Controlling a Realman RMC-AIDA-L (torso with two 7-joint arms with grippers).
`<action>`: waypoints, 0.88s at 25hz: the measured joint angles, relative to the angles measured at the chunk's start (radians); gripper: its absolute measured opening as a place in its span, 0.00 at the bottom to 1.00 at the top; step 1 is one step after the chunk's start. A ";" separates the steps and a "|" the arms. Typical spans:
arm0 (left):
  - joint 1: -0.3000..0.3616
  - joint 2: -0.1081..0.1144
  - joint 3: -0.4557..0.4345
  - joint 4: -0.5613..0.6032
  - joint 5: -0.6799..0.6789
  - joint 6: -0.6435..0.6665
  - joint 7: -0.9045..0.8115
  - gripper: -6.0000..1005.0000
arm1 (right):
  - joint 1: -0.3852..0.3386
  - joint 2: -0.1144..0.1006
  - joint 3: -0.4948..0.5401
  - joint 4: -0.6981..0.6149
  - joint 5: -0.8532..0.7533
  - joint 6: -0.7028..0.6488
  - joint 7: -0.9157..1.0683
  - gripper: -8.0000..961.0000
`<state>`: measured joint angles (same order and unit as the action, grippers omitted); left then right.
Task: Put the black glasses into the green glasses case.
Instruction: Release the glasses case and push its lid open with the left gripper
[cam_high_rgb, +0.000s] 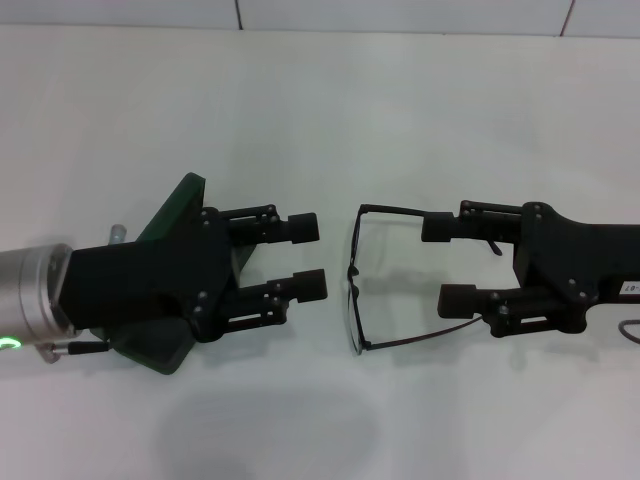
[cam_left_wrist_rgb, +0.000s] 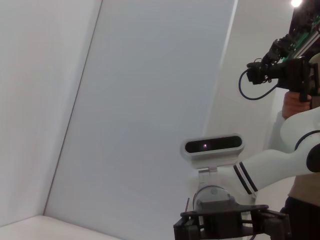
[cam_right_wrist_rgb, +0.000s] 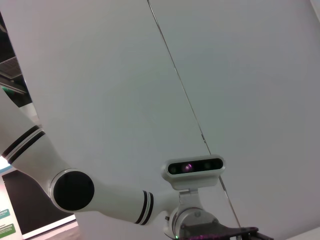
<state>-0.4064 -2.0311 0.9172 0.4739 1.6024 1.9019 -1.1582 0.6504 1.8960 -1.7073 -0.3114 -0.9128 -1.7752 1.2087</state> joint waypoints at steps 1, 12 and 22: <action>0.000 0.000 0.000 0.000 0.000 0.000 0.000 0.60 | 0.000 0.000 0.000 0.000 0.000 0.000 0.000 0.86; 0.009 -0.005 -0.004 0.001 -0.001 0.000 -0.002 0.60 | -0.008 0.006 0.000 0.002 0.000 0.003 -0.023 0.86; 0.150 -0.063 0.117 0.808 0.106 -0.181 -0.722 0.59 | -0.088 0.019 0.050 -0.009 0.001 0.145 -0.085 0.85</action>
<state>-0.2568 -2.0938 1.0342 1.2819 1.7087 1.7213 -1.8801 0.5626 1.9152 -1.6575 -0.3206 -0.9120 -1.6299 1.1235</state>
